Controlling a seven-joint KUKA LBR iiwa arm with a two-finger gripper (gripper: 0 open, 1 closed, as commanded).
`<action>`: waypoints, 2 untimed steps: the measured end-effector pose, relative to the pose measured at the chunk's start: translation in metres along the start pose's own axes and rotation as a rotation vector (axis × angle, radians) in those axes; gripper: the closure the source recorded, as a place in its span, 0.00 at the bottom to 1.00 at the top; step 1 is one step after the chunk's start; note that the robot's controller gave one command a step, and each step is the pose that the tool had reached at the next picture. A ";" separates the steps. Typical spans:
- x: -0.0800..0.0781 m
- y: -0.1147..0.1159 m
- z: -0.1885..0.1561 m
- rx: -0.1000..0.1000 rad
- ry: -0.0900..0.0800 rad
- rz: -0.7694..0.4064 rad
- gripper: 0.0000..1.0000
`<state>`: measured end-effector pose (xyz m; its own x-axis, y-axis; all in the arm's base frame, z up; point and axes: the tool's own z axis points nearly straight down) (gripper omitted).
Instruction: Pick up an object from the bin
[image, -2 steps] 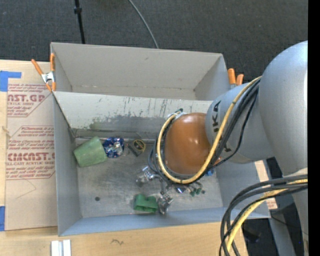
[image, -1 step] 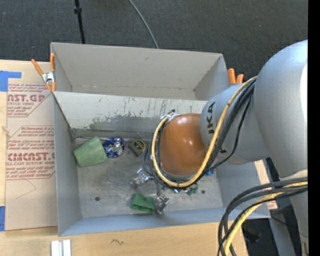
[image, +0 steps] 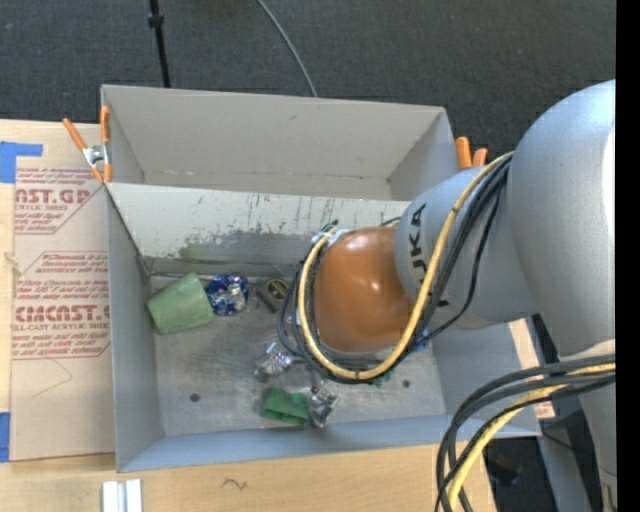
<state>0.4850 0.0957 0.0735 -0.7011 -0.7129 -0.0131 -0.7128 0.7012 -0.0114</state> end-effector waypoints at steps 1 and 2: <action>0.000 0.001 0.000 -0.003 0.003 0.001 1.00; 0.017 -0.042 -0.160 -0.010 0.006 -0.362 1.00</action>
Offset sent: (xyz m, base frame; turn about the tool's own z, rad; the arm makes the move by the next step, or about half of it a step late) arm 0.0000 0.0000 0.0000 0.0000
